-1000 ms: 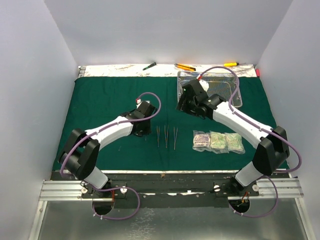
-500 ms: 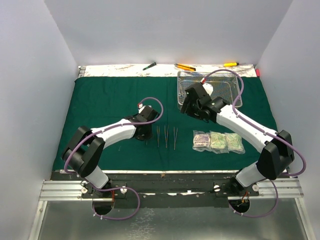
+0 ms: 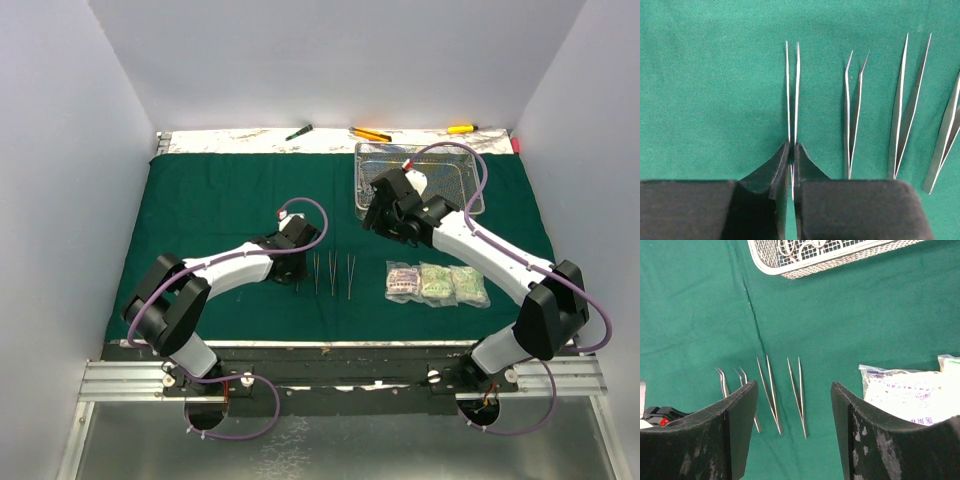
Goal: Open and lay out the surgical kit
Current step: Place the medical item in the surgical kit, then pick up the medical item from the container.
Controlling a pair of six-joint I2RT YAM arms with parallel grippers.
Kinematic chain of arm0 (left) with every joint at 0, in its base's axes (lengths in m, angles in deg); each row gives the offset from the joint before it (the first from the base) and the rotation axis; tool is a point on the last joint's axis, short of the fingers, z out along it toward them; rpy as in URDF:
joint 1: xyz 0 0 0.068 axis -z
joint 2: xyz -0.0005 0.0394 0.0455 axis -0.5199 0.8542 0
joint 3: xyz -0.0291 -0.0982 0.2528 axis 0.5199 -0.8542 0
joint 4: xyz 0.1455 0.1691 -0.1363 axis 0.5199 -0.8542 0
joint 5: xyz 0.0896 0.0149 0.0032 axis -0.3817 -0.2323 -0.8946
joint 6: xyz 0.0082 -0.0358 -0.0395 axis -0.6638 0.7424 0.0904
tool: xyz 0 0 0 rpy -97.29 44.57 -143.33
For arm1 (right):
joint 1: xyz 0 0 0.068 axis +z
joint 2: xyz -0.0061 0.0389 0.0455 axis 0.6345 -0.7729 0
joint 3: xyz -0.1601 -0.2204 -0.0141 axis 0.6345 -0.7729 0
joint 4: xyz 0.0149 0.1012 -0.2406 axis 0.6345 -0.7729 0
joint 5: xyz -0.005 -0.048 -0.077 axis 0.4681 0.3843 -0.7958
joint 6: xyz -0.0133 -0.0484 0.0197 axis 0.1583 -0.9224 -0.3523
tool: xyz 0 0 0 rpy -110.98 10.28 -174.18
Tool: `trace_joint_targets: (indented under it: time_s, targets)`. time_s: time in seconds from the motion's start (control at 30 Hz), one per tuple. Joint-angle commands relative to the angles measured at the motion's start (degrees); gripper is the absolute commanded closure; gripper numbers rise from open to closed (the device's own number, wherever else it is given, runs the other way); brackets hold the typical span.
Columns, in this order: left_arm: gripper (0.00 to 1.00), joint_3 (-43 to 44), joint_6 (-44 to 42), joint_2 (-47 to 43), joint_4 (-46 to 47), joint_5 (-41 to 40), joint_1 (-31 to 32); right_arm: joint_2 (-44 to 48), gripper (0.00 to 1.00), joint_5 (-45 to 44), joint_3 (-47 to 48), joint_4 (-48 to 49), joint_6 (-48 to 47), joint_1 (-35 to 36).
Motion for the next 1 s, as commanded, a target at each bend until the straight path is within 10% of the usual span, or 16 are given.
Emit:
trace_joint_targets:
  time_s: [0.0, 0.47, 0.97]
  targets:
    - [0.85, -1.55, 1.50, 0.58, 0.78, -0.06, 0.37, 1.20, 0.36, -1.60, -0.67, -1.93, 1.05, -0.20]
    - [0.52, 2.95, 2.16, -3.80, -6.69, -3.43, 0.40, -0.86, 0.36, -5.59, 4.42, -4.82, -0.77, -0.95]
    - [0.48, 17.17, -5.77, -4.08, -8.25, -6.77, -2.84, -25.12, 0.42, -7.97, 24.75, -4.24, -15.69, -15.95]
